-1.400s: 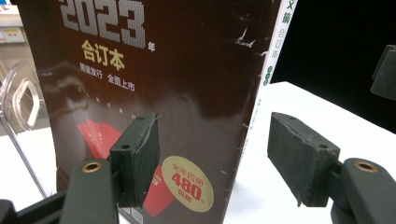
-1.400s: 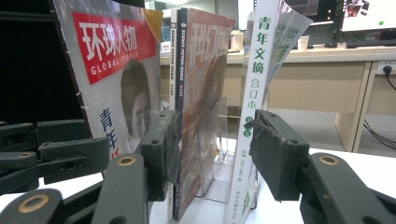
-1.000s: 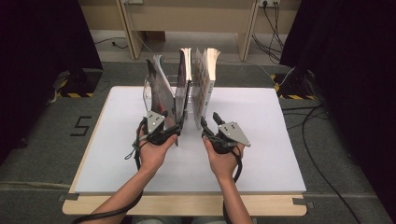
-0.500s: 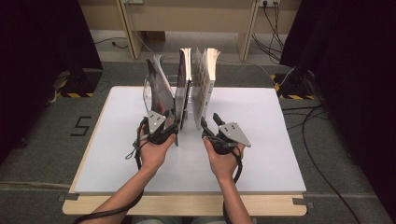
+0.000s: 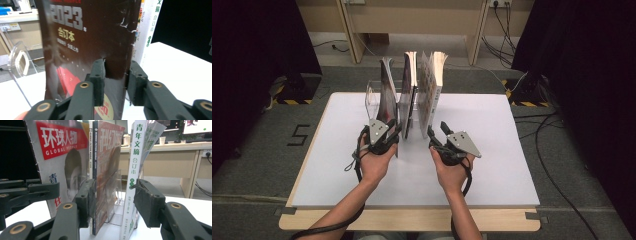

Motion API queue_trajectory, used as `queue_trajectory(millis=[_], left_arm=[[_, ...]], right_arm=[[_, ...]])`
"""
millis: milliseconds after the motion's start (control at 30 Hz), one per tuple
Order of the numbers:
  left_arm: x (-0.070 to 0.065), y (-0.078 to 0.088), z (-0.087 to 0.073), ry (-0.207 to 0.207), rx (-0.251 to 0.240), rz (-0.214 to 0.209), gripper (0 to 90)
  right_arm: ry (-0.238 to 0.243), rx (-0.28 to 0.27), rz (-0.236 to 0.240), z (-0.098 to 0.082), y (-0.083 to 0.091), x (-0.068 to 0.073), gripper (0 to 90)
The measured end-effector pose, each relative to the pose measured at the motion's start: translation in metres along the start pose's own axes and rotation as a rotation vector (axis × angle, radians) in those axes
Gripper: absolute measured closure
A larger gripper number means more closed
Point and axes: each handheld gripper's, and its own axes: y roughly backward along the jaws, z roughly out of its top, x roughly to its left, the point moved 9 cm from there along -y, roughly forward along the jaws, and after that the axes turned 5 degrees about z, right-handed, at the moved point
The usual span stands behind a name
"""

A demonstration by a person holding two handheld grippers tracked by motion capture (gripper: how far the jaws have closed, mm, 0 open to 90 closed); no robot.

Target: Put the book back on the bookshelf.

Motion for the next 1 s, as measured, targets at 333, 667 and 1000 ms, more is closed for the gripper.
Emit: queue_trajectory(millis=[333,667,1000], left_arm=[[0.027,0.009,-0.012,0.040,-0.004,0.068,81.8],[0.053,0.019,0.001,0.141,-0.082,0.102,87.0],[0.077,0.019,0.010,0.142,-0.109,0.139,87.2]], right_arm=[[-0.001,0.007,0.000,-0.003,0.000,0.000,51.4],[-0.003,0.009,-0.001,-0.004,0.000,-0.002,51.4],[-0.013,0.019,-0.013,-0.010,0.002,-0.007,51.5]])
